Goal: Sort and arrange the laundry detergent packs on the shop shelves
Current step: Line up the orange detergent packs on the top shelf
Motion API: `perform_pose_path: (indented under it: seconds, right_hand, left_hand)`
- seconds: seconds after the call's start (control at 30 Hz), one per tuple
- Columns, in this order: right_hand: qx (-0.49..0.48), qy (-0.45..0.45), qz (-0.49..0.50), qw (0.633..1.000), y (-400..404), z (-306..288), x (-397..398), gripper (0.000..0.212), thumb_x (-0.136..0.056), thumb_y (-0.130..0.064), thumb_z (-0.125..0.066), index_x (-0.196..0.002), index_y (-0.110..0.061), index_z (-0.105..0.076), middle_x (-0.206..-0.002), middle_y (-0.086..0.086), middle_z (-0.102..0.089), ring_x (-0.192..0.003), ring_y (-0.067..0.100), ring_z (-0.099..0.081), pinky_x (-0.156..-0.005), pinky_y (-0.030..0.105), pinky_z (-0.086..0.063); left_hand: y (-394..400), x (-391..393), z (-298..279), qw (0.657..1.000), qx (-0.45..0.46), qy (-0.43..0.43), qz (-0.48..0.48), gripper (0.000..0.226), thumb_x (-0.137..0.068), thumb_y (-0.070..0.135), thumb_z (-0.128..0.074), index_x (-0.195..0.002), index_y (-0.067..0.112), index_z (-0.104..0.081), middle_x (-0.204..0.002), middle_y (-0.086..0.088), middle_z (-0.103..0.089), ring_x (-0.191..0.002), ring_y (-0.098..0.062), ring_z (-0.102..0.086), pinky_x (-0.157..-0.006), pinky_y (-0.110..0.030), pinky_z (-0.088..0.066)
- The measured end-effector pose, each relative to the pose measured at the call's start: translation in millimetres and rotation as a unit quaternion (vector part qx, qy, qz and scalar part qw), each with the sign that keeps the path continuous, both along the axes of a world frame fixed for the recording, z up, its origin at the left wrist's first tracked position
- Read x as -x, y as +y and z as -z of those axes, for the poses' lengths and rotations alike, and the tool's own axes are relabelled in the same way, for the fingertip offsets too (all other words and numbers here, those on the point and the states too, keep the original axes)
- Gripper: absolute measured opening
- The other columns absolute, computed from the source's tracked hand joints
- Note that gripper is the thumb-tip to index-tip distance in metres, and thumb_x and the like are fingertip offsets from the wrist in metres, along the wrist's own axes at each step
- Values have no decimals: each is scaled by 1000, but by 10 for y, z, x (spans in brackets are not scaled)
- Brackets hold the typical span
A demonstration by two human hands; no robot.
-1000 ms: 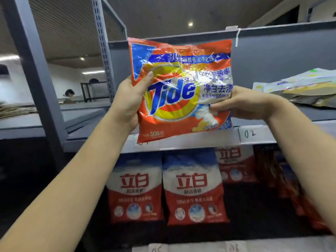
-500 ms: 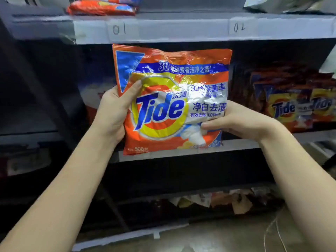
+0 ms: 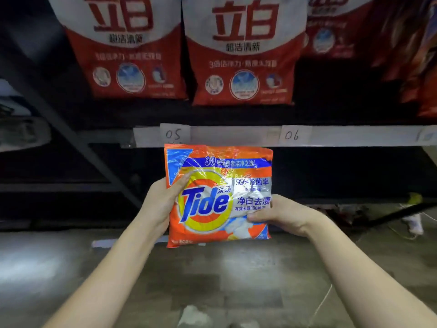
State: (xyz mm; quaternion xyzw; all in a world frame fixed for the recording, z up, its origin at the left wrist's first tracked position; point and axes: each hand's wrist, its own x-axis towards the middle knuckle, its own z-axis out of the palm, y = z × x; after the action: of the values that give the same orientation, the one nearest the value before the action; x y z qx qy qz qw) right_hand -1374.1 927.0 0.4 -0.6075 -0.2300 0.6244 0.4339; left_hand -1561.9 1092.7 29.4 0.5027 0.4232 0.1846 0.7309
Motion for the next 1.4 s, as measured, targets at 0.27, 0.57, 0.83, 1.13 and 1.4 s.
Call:
perform_pose_path:
  seconds: [0.27,0.57,0.83,1.13,1.4]
  right_hand:
    - [27,6,-6,1000,427,1067,-272,55,-70,-15,-71,-122,-3,-59,-118,11,-67,-111,28,-63,-101,43,-46]
    - [5,-78,95,992,1721,1808,-432,26,-77,-12,-72,-101,-8,-64,-107,9,-69,-89,17,-65,-81,25,-55]
    - [-76,-147,151,975,2907,2101,-917,38,-84,-1,-64,-121,0,-57,-118,18,-62,-91,26,-65,-69,26,-57]
    - [23,-384,182,905,3532,2226,-1140,42,-87,-21,-66,-126,-9,-56,-118,13,-61,-105,26,-61,-80,30,-51]
    - [83,-562,-24,823,2448,2222,-361,46,-93,-18,-53,-137,-15,-43,-138,11,-45,-124,29,-47,-102,37,-41]
  left_hand:
    - [389,-294,1136,999,15,49,-15,9,-90,25,-60,-94,16,-58,-75,-1,-74,-65,-15,-71,-55,-27,-58]
    - [1784,-754,1955,990,-92,106,-18,25,-90,31,-63,-110,16,-62,-93,-7,-69,-76,-19,-69,-69,-32,-59]
    - [2792,-1335,2181,973,-201,74,-82,35,-97,31,-51,-128,16,-55,-113,-5,-63,-99,-21,-63,-82,-36,-53]
    - [3077,-1567,2366,953,-261,125,-87,34,-99,33,-46,-122,12,-57,-108,1,-60,-87,-11,-59,-57,-15,-48]
    - [1817,-1048,2577,735,-509,410,182,37,-99,27,-41,-135,16,-47,-136,-10,-50,-124,-28,-47,-97,-37,-41]
